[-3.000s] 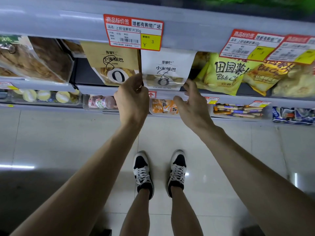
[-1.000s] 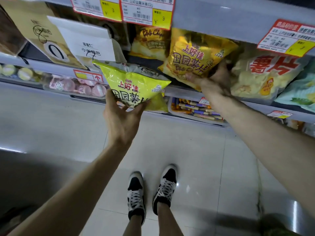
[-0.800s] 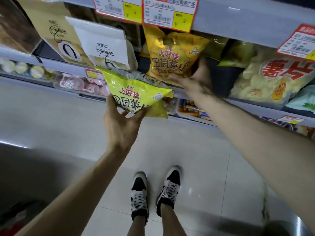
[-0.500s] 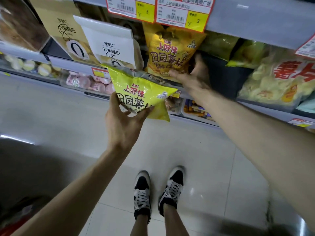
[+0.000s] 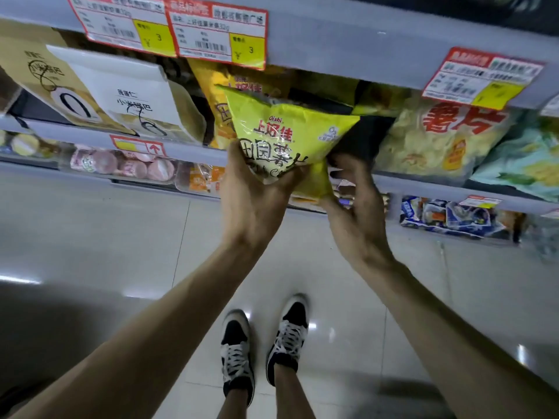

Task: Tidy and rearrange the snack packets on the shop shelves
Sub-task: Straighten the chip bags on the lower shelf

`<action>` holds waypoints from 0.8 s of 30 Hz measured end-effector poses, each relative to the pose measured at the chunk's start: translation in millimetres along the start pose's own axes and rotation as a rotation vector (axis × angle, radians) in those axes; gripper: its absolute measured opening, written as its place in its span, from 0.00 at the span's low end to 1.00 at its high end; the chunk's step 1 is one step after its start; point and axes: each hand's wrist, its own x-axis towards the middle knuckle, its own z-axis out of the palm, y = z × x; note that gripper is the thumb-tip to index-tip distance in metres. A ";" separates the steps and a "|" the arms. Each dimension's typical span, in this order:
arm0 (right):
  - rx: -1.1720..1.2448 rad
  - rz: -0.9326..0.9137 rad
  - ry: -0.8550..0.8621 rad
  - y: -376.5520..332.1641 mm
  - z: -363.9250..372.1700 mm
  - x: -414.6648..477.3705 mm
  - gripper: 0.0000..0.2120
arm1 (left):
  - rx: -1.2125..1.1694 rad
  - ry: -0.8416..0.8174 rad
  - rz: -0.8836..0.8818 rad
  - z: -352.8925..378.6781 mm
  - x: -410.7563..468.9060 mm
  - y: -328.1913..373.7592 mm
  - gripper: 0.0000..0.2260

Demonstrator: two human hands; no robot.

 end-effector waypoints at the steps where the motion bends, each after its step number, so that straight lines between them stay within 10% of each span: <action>1: -0.066 -0.031 -0.042 3.5 -2.8 -7.5 0.29 | -0.005 -0.010 -0.001 6.5 0.2 6.4 0.26; 6: -0.198 -0.073 0.032 19.9 -6.8 -3.3 0.41 | 0.030 -0.101 0.008 35.9 -1.5 25.8 0.32; 24: -0.185 0.059 0.033 34.3 -0.8 71.1 0.30 | 0.062 -0.332 0.055 37.9 44.2 1.0 0.38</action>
